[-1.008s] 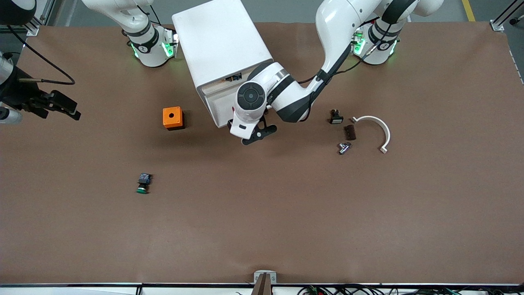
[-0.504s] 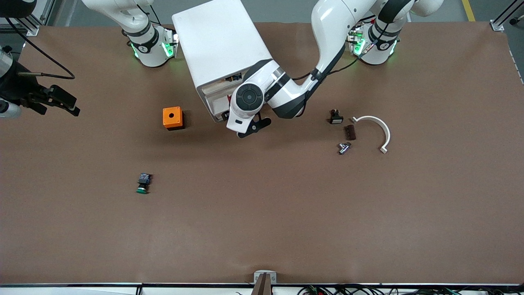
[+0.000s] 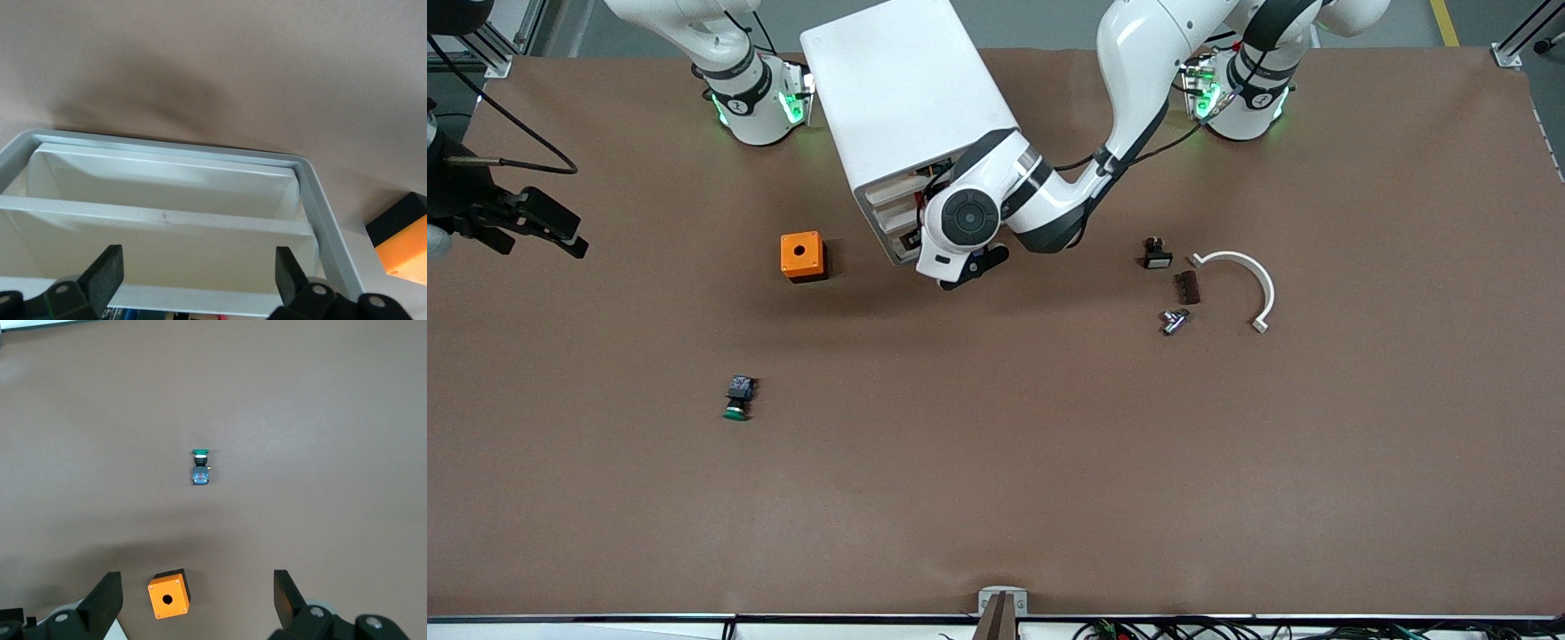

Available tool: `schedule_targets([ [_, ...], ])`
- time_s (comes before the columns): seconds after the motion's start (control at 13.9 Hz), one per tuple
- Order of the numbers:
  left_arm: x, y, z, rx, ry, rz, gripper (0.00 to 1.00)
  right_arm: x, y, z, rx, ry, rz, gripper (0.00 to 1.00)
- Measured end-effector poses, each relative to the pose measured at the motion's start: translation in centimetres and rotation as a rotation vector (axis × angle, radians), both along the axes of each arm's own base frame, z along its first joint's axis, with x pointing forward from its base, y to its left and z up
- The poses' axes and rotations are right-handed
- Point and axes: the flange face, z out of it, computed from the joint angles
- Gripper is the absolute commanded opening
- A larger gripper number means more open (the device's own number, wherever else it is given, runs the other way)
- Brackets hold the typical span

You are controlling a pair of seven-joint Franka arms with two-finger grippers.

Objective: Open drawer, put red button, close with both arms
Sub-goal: 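Push the drawer closed with the left gripper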

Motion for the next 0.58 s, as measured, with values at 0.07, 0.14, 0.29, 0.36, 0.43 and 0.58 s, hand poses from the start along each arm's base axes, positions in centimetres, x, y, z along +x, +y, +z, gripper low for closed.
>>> schedule_targets([
  [0.07,0.0,0.0,0.0,-0.002,0.005,0.003,1.0,0.5,0.0,-0.1,-0.002,-0.001,-0.001,1.0],
  [0.14,0.0,0.0,-0.1,-0.003,0.007,0.004,1.0,1.0,0.0,-0.1,-0.004,-0.003,-0.003,1.0],
  [0.29,-0.1,-0.1,-0.1,-0.006,0.012,0.007,1.0,1.9,-0.5,-0.2,-0.007,-0.006,-0.012,1.0],
  [0.36,-0.1,-0.1,0.0,-0.011,0.021,0.013,1.0,2.2,-0.8,-0.3,-0.008,-0.006,-0.018,1.0],
  [0.43,-0.2,-0.2,0.0,-0.017,0.03,0.019,1.0,2.3,-1.0,-0.3,-0.009,-0.005,-0.022,1.0],
  [0.58,-0.2,-0.2,-0.1,-0.023,0.044,0.027,1.0,2.3,-1.1,-0.3,-0.009,-0.005,-0.023,1.0],
])
